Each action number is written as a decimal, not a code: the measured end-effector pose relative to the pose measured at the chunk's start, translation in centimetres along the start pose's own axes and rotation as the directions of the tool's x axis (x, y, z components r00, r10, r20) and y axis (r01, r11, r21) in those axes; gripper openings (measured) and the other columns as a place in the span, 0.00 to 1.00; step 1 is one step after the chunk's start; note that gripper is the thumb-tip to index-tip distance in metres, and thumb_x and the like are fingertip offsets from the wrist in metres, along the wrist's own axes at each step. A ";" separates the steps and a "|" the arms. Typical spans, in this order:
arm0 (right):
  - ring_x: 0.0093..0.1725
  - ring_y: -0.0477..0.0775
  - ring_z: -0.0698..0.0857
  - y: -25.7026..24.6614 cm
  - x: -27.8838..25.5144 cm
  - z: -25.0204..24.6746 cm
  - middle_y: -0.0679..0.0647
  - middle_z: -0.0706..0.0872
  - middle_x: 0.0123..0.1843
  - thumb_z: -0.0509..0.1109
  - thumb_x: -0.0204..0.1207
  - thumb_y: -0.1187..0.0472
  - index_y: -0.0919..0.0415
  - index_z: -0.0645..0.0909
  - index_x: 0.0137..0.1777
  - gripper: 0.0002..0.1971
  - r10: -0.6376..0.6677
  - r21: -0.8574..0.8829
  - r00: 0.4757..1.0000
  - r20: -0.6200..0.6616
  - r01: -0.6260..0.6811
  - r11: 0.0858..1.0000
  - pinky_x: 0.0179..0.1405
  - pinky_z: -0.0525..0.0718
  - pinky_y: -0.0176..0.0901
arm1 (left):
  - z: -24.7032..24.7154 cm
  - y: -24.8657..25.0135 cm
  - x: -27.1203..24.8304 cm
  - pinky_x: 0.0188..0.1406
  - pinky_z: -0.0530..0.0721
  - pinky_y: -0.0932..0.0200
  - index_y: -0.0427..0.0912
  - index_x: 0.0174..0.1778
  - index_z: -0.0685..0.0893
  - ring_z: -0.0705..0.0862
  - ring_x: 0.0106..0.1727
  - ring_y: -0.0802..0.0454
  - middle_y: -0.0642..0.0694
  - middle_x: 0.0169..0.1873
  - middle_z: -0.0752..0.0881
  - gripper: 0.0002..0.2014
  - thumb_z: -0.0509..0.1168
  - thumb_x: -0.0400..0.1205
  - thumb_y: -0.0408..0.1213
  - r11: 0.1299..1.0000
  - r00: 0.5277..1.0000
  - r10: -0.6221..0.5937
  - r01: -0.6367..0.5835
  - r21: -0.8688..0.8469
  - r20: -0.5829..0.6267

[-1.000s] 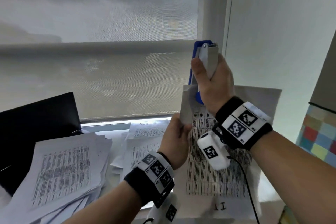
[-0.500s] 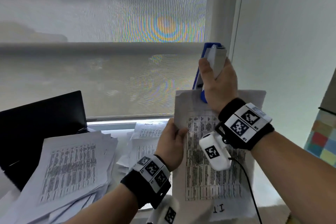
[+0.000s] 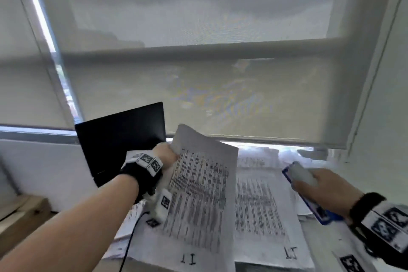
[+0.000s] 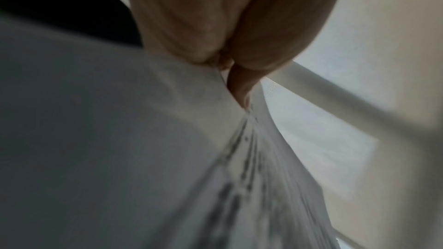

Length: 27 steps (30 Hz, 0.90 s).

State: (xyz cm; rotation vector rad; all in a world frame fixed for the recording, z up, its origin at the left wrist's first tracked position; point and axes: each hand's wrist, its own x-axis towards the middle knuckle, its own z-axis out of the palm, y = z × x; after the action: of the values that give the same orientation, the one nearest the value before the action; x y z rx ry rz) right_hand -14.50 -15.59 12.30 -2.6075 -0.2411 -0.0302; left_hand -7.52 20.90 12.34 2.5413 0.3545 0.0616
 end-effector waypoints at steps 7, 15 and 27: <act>0.31 0.46 0.80 -0.1 7.9 9.0 0.48 0.83 0.33 0.65 0.78 0.46 0.56 0.80 0.39 0.14 0.016 -0.080 0.971 0.237 0.003 0.997 0.30 0.74 0.34 | -3.1 -8.5 6.4 0.38 0.72 0.58 0.38 0.35 0.76 0.79 0.41 0.45 0.42 0.35 0.80 0.09 0.65 0.82 0.33 0.984 0.984 -0.121 0.136 0.114 -0.130; 0.29 0.37 0.71 0.3 13.5 14.1 0.44 0.73 0.32 0.61 0.80 0.46 0.50 0.66 0.32 0.17 0.064 -0.271 0.937 0.343 0.034 0.962 0.25 0.67 0.29 | 3.2 -10.7 10.1 0.62 0.81 0.43 0.45 0.71 0.70 0.77 0.67 0.38 0.42 0.67 0.77 0.25 0.67 0.78 0.37 0.926 0.980 -0.149 0.185 0.330 -0.130; 0.39 0.50 0.82 3.8 10.3 11.1 0.47 0.82 0.36 0.67 0.76 0.49 0.51 0.73 0.35 0.12 0.258 -0.070 0.939 0.230 -0.248 0.966 0.31 0.73 0.33 | 13.6 0.3 2.5 0.76 0.71 0.46 0.55 0.75 0.75 0.73 0.75 0.50 0.57 0.76 0.73 0.27 0.68 0.80 0.57 0.870 0.811 0.306 -0.451 0.200 0.498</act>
State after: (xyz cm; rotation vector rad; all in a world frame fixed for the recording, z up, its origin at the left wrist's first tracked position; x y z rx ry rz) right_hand -3.94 -11.61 1.52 -2.6599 0.0151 0.3727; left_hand -3.46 14.10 1.03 2.7892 -0.3723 -0.4673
